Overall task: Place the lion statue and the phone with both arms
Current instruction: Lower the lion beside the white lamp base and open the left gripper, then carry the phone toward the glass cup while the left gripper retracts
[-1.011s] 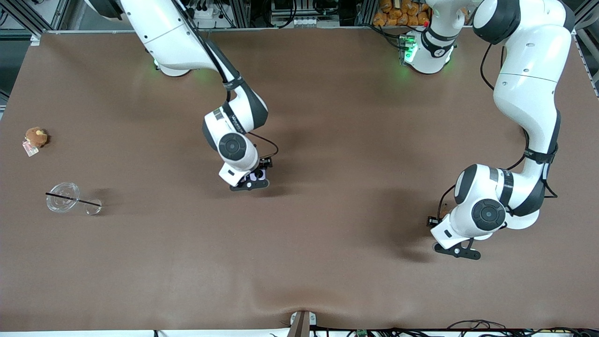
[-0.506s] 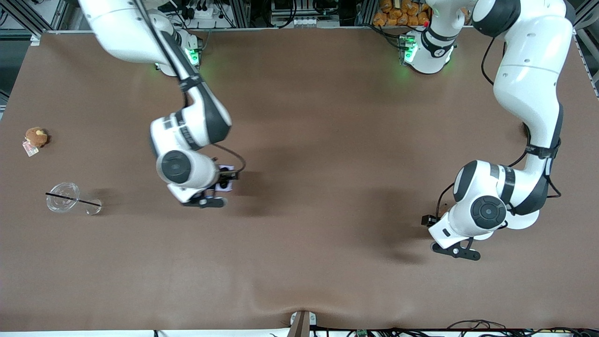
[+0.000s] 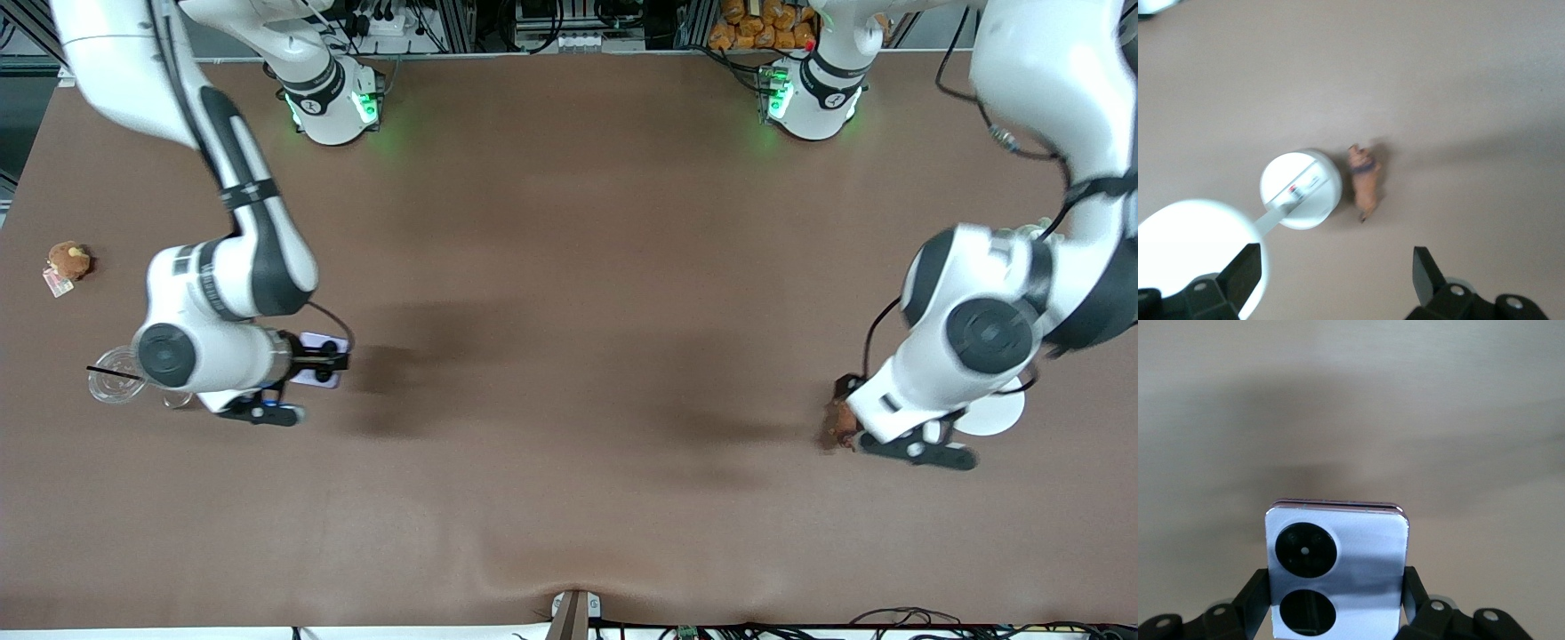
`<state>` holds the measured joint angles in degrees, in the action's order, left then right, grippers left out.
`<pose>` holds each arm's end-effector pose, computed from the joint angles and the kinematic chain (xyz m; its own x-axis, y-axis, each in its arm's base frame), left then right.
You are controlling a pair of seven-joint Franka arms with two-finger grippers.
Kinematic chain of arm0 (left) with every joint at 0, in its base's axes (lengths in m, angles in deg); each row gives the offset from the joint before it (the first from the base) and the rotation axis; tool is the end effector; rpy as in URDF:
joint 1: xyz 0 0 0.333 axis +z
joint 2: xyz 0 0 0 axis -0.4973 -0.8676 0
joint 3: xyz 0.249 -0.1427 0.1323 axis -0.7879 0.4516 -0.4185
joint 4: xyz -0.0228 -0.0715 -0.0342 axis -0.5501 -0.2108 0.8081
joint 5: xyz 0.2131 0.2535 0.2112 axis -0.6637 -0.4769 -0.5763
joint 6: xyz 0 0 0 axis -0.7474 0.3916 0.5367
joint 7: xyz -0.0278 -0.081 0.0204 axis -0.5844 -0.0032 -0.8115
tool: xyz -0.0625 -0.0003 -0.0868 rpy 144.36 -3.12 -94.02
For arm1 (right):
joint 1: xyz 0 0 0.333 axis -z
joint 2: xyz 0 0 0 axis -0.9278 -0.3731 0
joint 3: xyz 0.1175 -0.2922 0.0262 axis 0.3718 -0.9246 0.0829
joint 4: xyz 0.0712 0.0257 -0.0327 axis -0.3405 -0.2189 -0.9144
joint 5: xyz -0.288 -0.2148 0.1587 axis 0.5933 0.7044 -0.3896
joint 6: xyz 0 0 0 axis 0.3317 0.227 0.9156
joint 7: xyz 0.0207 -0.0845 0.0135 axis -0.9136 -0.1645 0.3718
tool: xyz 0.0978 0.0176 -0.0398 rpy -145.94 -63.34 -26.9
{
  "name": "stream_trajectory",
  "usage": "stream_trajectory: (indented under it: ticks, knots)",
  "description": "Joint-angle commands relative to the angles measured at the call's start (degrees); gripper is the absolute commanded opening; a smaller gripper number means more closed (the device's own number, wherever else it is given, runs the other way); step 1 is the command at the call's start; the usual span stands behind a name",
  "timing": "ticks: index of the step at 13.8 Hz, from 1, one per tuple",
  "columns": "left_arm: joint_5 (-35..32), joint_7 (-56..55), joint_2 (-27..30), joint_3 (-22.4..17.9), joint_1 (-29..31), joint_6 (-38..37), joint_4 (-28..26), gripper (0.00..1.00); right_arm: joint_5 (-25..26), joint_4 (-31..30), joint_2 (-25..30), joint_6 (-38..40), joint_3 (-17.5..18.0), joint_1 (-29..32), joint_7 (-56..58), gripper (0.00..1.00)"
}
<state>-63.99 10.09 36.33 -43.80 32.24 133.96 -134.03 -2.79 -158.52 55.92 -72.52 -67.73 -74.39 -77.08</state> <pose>0.6890 -0.1227 0.4461 0.9770 -0.2133 -0.0043 -0.2080 -0.9479 -0.2412 0.6388 0.0631 0.2855 0.9478 -0.1475 -0.2828 -0.1476 -0.9888 0.0210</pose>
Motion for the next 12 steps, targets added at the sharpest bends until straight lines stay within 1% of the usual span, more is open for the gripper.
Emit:
stream_trajectory:
  ticks: [1, 3, 5, 8, 10, 11, 12]
  knots:
    - [2.10, 0.59, 9.21, 0.29, 0.40, -5.37, -1.79, 1.00, 1.80, -2.94, 0.67, -2.13, 1.25, 4.97, 5.11, 0.00]
    - [5.97, -0.29, 13.61, 0.21, 0.57, -7.84, -1.79, 1.00, 1.81, -5.32, 0.58, -5.64, 1.25, 7.69, 9.27, 0.00]
    - [10.18, -0.20, 17.13, -0.41, 0.92, -10.21, -1.79, 1.00, 3.03, -5.41, -0.47, -7.14, 1.16, 9.80, 11.02, 0.00]
    - [15.63, -0.12, 21.71, -0.32, 3.38, -15.13, -1.87, 1.00, 3.21, -5.94, -2.84, -12.06, 1.25, 13.76, 14.46, 0.00]
    - [17.14, -0.29, 23.99, -0.76, 3.39, -17.59, -2.31, 1.00, 3.21, -5.94, -4.68, -14.35, 1.25, 14.47, 14.73, 0.00]
    - [18.36, -0.38, 25.48, -2.15, 2.95, -17.95, -3.36, 1.00, 3.21, -6.03, -4.95, -14.62, 1.25, 14.47, 14.73, 0.00]
    - [20.47, -0.20, 27.24, -5.04, 2.34, -17.87, -5.37, 1.00, 3.21, -6.03, -5.39, -14.71, 1.25, 14.47, 14.73, 0.00]
